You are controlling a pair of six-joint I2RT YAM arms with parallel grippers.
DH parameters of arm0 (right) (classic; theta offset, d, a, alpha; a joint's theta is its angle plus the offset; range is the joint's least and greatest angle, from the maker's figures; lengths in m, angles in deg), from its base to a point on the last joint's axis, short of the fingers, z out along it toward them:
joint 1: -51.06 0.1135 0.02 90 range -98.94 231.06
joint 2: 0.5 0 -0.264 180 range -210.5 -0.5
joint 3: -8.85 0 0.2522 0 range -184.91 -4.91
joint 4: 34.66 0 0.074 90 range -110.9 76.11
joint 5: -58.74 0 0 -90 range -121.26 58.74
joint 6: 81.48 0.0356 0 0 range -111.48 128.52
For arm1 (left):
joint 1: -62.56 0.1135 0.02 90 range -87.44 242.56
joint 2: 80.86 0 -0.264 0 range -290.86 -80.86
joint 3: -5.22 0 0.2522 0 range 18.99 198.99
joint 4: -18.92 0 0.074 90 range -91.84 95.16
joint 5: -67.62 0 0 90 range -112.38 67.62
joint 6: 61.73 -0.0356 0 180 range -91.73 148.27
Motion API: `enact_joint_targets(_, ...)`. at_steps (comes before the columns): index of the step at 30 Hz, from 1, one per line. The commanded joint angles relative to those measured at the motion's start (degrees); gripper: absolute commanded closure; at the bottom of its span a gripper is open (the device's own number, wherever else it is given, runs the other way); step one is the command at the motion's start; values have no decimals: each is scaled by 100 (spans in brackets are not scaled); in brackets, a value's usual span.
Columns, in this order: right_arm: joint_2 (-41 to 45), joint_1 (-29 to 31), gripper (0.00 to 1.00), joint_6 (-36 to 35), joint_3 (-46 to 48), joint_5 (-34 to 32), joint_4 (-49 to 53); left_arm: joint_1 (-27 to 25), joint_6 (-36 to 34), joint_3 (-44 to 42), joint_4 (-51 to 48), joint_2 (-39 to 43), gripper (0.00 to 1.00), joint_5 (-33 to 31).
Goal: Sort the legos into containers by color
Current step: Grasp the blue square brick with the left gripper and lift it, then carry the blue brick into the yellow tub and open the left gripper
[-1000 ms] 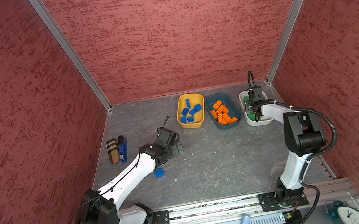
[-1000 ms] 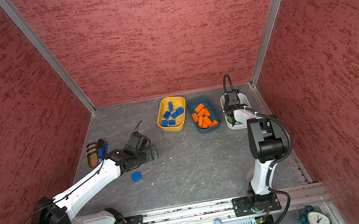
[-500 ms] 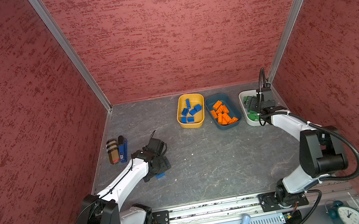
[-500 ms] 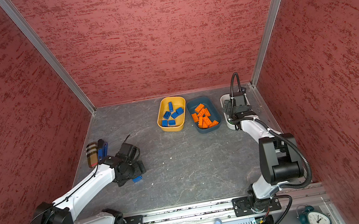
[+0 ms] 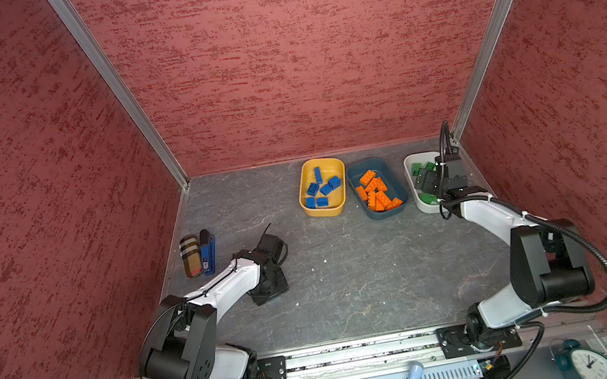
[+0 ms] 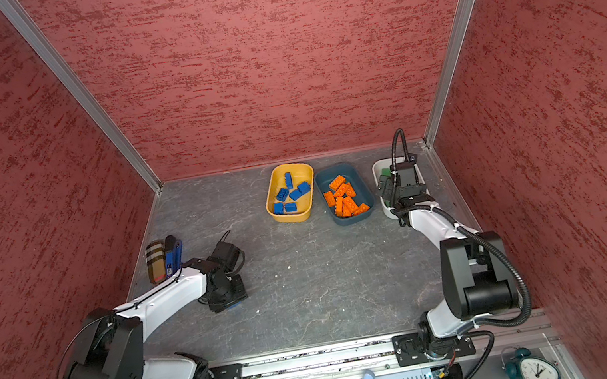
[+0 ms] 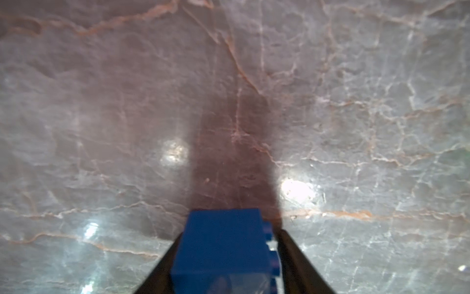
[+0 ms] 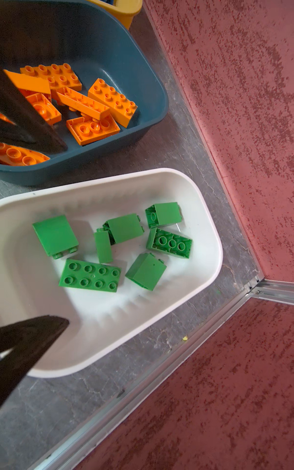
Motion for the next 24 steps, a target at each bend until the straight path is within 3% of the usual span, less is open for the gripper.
enact_joint_targets(1,202,-19,1,-17,98,67,-151,-209,-6,259,62,-66,54,-94)
enact_joint_targets(8,655,5,1,-59,361,180,-208,-668,102,762,56,-163,68,-229)
enact_joint_targets(16,1460,303,1,-584,928,1466,-683,-818,-101,1619,324,-353,68,28)
enact_joint_targets(24,1950,667,1,-540,1261,2390,-1096,-827,-387,2958,862,-1312,69,860)
